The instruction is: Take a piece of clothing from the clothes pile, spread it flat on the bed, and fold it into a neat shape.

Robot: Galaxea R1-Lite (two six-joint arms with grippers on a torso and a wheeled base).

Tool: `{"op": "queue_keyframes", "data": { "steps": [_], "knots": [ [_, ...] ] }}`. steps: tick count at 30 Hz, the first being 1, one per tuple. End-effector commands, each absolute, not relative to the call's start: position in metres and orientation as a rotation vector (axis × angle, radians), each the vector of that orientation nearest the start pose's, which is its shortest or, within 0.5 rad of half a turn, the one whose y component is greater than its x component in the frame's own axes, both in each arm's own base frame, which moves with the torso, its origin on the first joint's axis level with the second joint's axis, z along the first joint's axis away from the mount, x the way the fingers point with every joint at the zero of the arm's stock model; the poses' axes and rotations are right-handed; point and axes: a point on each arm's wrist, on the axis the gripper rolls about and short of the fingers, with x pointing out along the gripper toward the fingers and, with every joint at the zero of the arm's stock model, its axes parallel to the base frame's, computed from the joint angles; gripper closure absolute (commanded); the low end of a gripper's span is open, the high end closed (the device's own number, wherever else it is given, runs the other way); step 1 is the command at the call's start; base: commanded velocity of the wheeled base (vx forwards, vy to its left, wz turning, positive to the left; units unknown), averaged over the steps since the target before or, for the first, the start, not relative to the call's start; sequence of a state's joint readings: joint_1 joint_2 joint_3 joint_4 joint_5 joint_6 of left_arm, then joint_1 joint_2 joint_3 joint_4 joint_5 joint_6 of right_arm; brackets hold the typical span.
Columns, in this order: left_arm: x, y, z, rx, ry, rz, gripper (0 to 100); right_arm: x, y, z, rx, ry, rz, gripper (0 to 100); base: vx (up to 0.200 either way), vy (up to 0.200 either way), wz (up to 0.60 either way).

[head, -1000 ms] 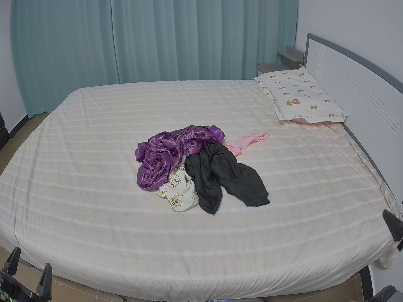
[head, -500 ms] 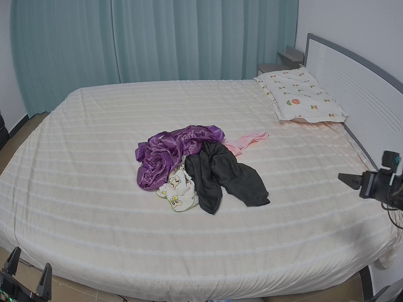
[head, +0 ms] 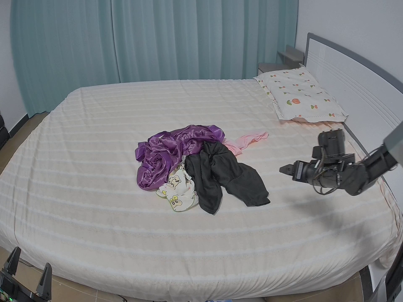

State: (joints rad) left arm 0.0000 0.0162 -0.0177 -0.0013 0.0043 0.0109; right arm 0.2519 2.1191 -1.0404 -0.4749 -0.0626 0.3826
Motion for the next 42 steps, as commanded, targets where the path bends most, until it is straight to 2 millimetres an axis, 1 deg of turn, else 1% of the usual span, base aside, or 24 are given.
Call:
{"op": "queue_keyframes", "data": {
  "steps": [1, 5, 6, 7, 16, 22, 23, 26, 28, 31, 33, 34, 37, 42],
  "knots": [
    [-0.023, 0.000, 0.076, 0.011, -0.003, 0.005, 0, 0.456, 0.151, -0.042, 0.329, 0.750, 0.036, 0, 0.000, 0.000, 0.00],
    [-0.023, 0.000, 0.076, 0.009, -0.003, 0.005, 0, 0.463, 0.154, -0.041, 0.363, 0.749, 0.026, 0, 0.000, 0.000, 0.00],
    [-0.023, 0.000, 0.076, 0.009, -0.003, 0.005, 0, 0.469, 0.155, -0.045, 0.370, 0.741, 0.025, 0, 0.000, 0.000, 0.00],
    [-0.023, 0.000, 0.076, 0.009, -0.003, 0.005, 0, 0.470, 0.155, -0.045, 0.370, 0.738, 0.026, 0, 0.000, 0.000, 0.00],
    [-0.023, 0.000, 0.076, 0.006, -0.003, 0.005, 0, 0.472, 0.156, -0.044, 0.375, 0.774, 0.049, 0, 0.000, 0.000, 0.00],
    [-0.023, 0.000, 0.076, 0.008, -0.003, 0.005, 0, 0.473, 0.163, -0.047, 0.371, 0.786, 0.067, 0, 0.000, 0.000, 0.00],
    [-0.023, 0.000, 0.076, 0.006, -0.003, 0.006, 0, 0.472, 0.165, -0.048, 0.368, 0.790, 0.069, 100, 0.000, 0.000, 0.00],
    [-0.023, 0.000, 0.076, 0.006, -0.003, 0.005, 0, 0.470, 0.169, -0.049, 0.359, 0.790, 0.077, 100, 0.000, 0.000, 0.00],
    [-0.023, 0.000, 0.076, 0.005, -0.003, 0.006, 0, 0.469, 0.168, -0.045, 0.370, 0.785, 0.075, 100, 0.000, 0.000, 0.00],
    [-0.023, 0.000, 0.076, 0.006, -0.003, 0.006, 0, 0.466, 0.162, -0.035, 0.375, 0.783, 0.064, 100, 0.000, 0.000, 0.00],
    [-0.023, 0.000, 0.076, 0.006, -0.002, 0.006, 0, 0.462, 0.160, -0.032, 0.375, 0.789, 0.064, 100, 0.000, 0.000, 0.00],
    [-0.023, 0.000, 0.076, 0.005, -0.002, 0.006, 0, 0.460, 0.155, -0.026, 0.380, 0.774, 0.060, 100, 0.000, 0.000, 0.00],
    [-0.023, 0.000, 0.076, 0.005, -0.002, 0.006, 0, 0.456, 0.147, -0.023, 0.376, 0.750, 0.052, 100, 0.000, 0.000, 0.00],
    [-0.023, 0.000, 0.076, 0.006, -0.002, 0.006, 0, 0.440, 0.134, -0.004, 0.407, 0.712, 0.054, 100, 0.000, 0.000, 0.00]
  ]
}}
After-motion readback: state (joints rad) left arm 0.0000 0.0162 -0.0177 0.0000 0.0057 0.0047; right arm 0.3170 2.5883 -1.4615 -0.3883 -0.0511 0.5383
